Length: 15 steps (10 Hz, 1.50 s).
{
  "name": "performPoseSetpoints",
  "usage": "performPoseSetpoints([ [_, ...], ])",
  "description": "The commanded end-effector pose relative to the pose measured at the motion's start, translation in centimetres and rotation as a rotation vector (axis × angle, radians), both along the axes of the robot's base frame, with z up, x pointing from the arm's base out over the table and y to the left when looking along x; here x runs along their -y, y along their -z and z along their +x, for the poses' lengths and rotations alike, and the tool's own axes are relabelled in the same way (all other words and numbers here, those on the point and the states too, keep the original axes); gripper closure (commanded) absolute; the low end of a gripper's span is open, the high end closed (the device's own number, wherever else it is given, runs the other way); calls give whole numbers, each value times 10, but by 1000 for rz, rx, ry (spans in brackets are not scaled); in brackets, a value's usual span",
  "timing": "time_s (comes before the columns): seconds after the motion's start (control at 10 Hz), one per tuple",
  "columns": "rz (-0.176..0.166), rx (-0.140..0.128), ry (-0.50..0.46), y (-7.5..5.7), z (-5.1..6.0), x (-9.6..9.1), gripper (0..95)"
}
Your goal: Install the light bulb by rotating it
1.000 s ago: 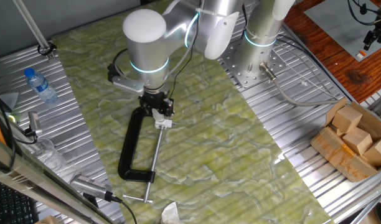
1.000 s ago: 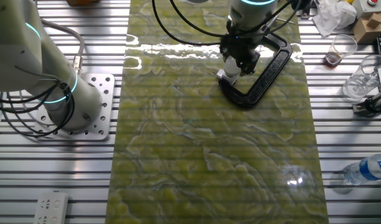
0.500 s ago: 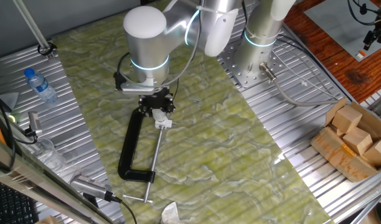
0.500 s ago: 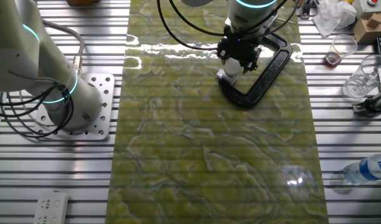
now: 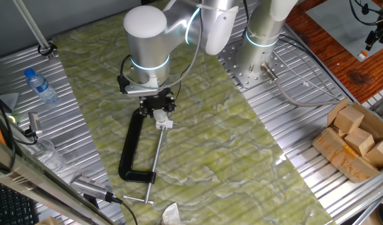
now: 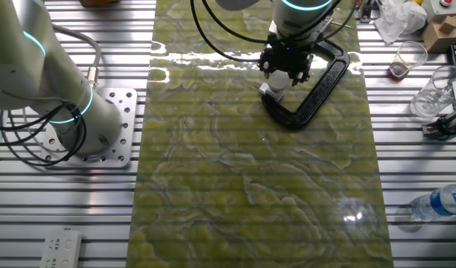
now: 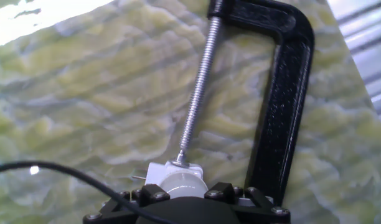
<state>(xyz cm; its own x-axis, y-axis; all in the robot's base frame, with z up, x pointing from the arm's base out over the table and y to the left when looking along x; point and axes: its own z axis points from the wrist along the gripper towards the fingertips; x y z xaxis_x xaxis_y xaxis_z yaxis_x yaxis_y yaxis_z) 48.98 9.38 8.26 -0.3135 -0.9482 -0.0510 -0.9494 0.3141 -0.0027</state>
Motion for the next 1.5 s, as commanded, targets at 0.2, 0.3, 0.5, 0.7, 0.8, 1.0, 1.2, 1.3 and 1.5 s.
performPoseSetpoints([
  [0.2, -5, -6, -5, 0, 0, 0, 380],
  [0.3, -6, -7, -22, 0, 0, 0, 380],
  [0.5, -5, -6, -39, 0, 0, 0, 380],
  [0.7, -4, -3, -59, 0, 0, 0, 380],
  [0.8, -5, -1, -62, 0, 0, 0, 380],
  [1.0, -7, 0, -62, 0, 0, 0, 760],
  [1.2, -6, -6, -52, 0, 0, 0, 950],
  [1.3, -5, -11, -48, 0, 0, 0, 950],
  [1.5, -10, -12, -38, 1, 0, 0, 950],
])
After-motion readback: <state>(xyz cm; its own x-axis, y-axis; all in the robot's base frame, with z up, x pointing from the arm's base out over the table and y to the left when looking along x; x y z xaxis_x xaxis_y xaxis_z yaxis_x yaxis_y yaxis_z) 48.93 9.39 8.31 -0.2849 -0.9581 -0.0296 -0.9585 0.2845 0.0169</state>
